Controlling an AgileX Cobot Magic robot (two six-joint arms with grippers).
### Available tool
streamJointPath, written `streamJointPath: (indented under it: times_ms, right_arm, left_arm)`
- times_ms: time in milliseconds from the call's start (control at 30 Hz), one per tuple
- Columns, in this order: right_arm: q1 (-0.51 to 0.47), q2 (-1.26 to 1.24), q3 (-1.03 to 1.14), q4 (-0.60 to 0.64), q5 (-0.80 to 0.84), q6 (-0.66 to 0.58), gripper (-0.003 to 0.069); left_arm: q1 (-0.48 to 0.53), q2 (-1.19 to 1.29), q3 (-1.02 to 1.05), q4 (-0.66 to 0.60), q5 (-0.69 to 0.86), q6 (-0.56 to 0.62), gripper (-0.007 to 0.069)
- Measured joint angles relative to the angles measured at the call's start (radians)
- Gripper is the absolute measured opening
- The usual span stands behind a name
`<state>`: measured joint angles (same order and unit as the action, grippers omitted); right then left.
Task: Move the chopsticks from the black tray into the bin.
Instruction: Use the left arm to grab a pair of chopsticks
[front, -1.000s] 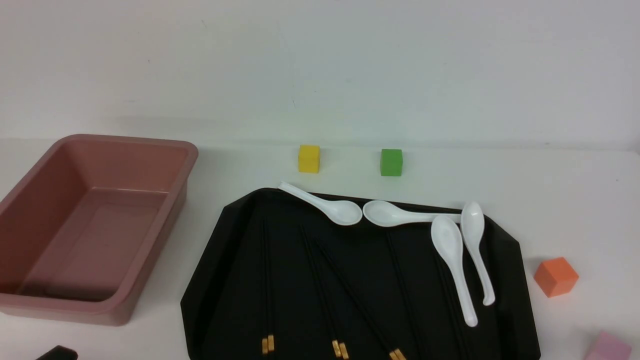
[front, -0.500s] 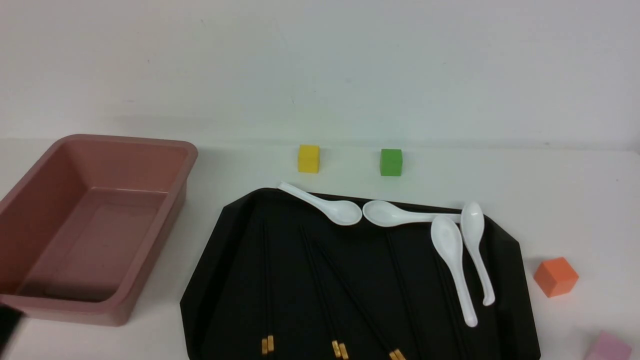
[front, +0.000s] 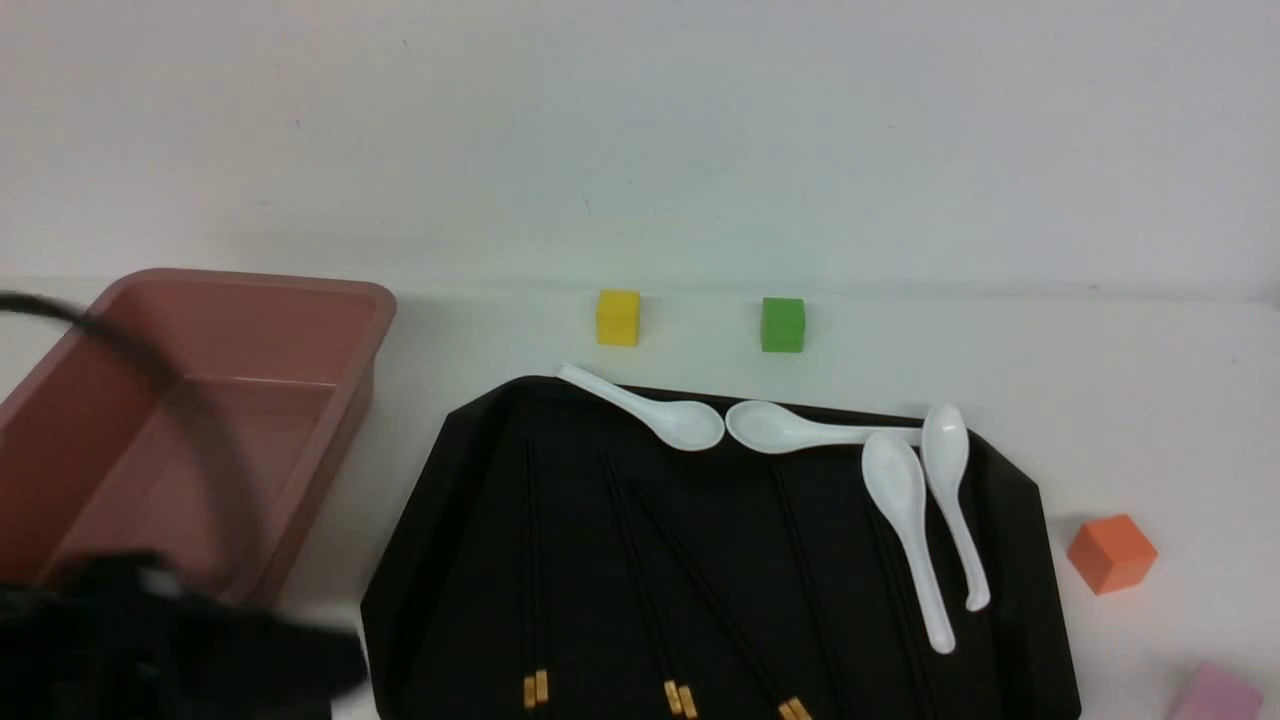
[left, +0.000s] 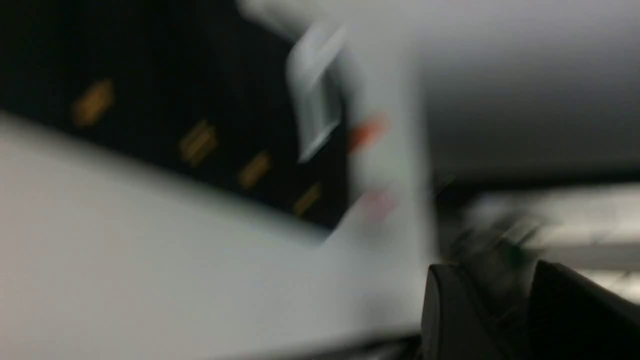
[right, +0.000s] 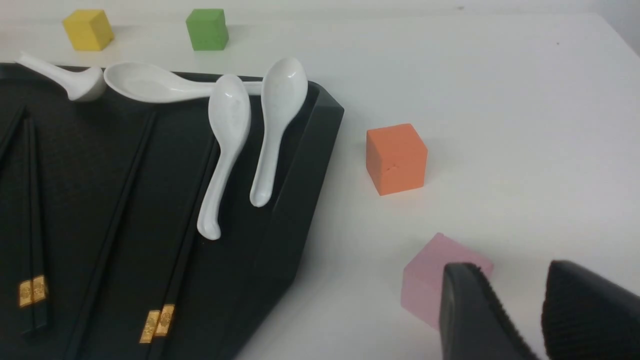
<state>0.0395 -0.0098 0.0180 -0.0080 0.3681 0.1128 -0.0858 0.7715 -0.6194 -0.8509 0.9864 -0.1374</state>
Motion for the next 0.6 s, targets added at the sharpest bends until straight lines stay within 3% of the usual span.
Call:
streamJointPath:
  times_ms: [100,167,300,600]
  right_arm:
    - [0.000,0.000,0.000,0.000,0.000,0.000,0.0240]
    - [0.000,0.000,0.000,0.000,0.000,0.000,0.0240]
    - [0.000,0.000,0.000,0.000,0.000,0.000,0.0240]
    - [0.000,0.000,0.000,0.000,0.000,0.000,0.0240]
  left_arm:
    - [0.000,0.218,-0.109,0.177,0.174,-0.002,0.0238]
    - [-0.003,0.326,-0.174,0.239,0.211,-0.009,0.0238]
    - [-0.048,0.426,-0.257,0.275,0.213,-0.040,0.0238]
    - [-0.354,0.574,-0.357,0.472,0.058,-0.365,0.0238]
